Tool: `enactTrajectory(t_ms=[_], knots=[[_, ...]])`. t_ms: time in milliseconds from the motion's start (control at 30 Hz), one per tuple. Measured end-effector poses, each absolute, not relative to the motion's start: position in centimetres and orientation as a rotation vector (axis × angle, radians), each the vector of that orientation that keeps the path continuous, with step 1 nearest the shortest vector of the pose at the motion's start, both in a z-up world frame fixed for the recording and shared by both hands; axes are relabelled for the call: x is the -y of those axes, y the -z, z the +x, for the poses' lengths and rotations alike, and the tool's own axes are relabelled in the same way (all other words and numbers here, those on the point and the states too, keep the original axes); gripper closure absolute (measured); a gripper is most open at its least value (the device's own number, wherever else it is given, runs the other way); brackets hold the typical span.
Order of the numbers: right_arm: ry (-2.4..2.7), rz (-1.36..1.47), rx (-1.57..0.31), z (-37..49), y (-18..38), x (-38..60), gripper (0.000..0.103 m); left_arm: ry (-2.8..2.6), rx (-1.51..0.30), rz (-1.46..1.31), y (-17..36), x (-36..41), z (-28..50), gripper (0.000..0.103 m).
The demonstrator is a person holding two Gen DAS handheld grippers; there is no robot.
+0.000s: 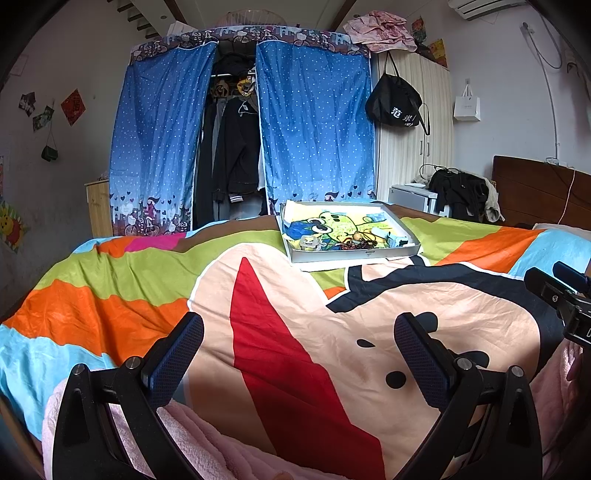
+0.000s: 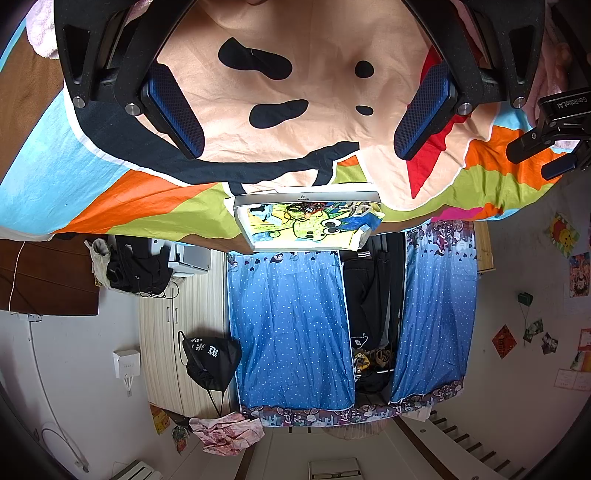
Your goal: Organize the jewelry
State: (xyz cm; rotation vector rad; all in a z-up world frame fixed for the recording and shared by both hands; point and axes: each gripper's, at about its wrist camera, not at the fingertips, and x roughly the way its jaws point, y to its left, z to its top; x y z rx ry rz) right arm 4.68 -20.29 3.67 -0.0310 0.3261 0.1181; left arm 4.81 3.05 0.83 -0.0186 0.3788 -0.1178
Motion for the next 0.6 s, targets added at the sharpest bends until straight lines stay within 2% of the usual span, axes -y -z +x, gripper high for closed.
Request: enactTrajectory(t_ms=[600], knots=[[-0.120, -0.032, -0.327, 4.70, -3.63, 20.32, 0.000, 0.124, -0.374, -0.012, -0.92, -3.14, 4.88, 0.002]])
